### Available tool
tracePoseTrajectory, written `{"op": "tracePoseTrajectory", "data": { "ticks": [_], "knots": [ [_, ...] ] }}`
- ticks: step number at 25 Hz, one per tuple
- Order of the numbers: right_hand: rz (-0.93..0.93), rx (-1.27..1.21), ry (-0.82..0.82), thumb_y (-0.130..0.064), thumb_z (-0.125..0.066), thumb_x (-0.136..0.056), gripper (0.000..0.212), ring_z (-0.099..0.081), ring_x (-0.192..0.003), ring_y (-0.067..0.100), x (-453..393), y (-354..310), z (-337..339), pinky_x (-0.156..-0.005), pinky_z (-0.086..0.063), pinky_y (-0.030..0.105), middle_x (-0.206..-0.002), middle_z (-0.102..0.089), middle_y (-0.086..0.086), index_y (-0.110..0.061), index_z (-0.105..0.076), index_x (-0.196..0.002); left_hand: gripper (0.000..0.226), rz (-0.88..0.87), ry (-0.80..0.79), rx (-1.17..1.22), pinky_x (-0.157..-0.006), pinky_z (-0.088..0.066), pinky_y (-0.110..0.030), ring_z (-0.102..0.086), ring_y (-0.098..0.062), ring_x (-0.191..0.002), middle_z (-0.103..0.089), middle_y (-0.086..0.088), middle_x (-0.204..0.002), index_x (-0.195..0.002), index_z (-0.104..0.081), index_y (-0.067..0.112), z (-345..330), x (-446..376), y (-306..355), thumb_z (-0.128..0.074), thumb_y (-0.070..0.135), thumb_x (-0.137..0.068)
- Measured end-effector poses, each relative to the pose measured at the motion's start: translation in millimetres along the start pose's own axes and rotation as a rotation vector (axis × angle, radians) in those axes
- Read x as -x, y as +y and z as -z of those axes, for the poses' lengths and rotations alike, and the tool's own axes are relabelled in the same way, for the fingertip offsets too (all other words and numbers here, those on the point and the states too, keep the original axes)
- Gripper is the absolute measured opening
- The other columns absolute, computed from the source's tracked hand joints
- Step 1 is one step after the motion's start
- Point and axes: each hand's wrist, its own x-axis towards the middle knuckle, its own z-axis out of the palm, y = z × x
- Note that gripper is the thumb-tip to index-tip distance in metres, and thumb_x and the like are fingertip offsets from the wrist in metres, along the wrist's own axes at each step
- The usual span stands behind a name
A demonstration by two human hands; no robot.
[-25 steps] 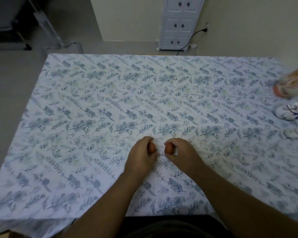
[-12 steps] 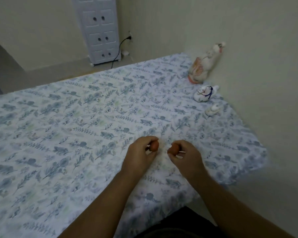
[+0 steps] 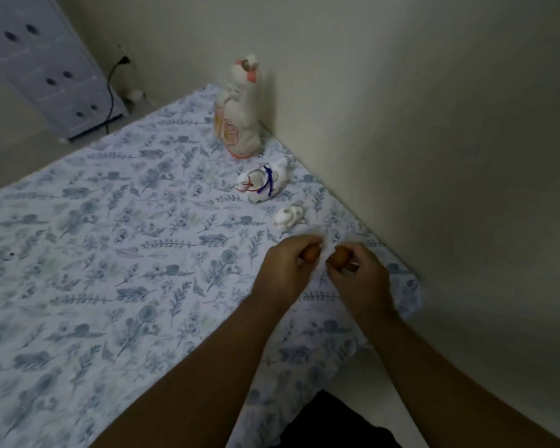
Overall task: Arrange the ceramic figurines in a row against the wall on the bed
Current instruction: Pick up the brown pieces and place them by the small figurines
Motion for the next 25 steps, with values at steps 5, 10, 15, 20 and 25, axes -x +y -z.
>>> {"op": "tracePoseTrajectory", "data": {
  "ticks": [5, 10, 15, 20, 25],
  "knots": [
    [-0.006, 0.019, -0.038, -0.015, -0.076, -0.086, 0.013, -0.057, -0.08, -0.002, -19, 17, 3, -0.068, -0.041, -0.002, -0.086, -0.063, -0.007, -0.017, -0.069, -0.097, 0.031, 0.037, 0.003, 0.06, -0.096, -0.049, -0.021, -0.064, -0.01, -0.105, -0.072, -0.003, -0.114, -0.114, -0.071, 0.009, -32, -28, -10, -0.074, 0.0, -0.084],
    [0.049, 0.052, -0.069, -0.014, -0.08, -0.081, 0.014, -0.063, -0.082, 0.007, -22, 20, 6, -0.07, -0.049, 0.011, -0.086, -0.068, -0.004, -0.017, -0.069, -0.09, 0.044, 0.066, -0.023, 0.02, -0.09, -0.039, -0.002, -0.059, 0.0, -0.102, -0.069, 0.004, -0.113, -0.121, -0.067, 0.011, -28, -30, -15, -0.079, 0.003, -0.08],
    [0.056, 0.101, -0.055, -0.013, -0.081, -0.078, 0.018, -0.058, -0.077, 0.004, -12, 20, 8, -0.071, -0.05, 0.014, -0.087, -0.072, 0.004, -0.011, -0.071, -0.093, 0.049, 0.082, -0.053, -0.025, -0.085, -0.043, -0.003, -0.063, -0.006, -0.096, -0.073, -0.005, -0.109, -0.126, -0.065, 0.011, -24, -32, -13, -0.08, 0.005, -0.079],
    [0.066, 0.127, -0.083, -0.008, -0.078, -0.078, 0.014, -0.057, -0.074, 0.014, -1, 16, 13, -0.064, -0.051, 0.026, -0.08, -0.07, 0.009, -0.008, -0.069, -0.088, 0.052, 0.087, -0.058, 0.016, -0.099, -0.05, -0.02, -0.065, -0.01, -0.113, -0.071, -0.002, -0.125, -0.13, -0.065, 0.015, -24, -24, -13, -0.079, 0.006, -0.081],
    [0.089, 0.139, -0.107, -0.008, -0.077, -0.078, 0.014, -0.062, -0.071, 0.023, -3, 16, 14, -0.064, -0.054, 0.044, -0.078, -0.065, 0.008, -0.008, -0.065, -0.085, 0.056, 0.112, -0.049, -0.011, -0.094, -0.039, -0.002, -0.062, -0.008, -0.115, -0.069, 0.0, -0.129, -0.131, -0.064, 0.019, -28, -25, -10, -0.078, 0.006, -0.078]
  ]
}}
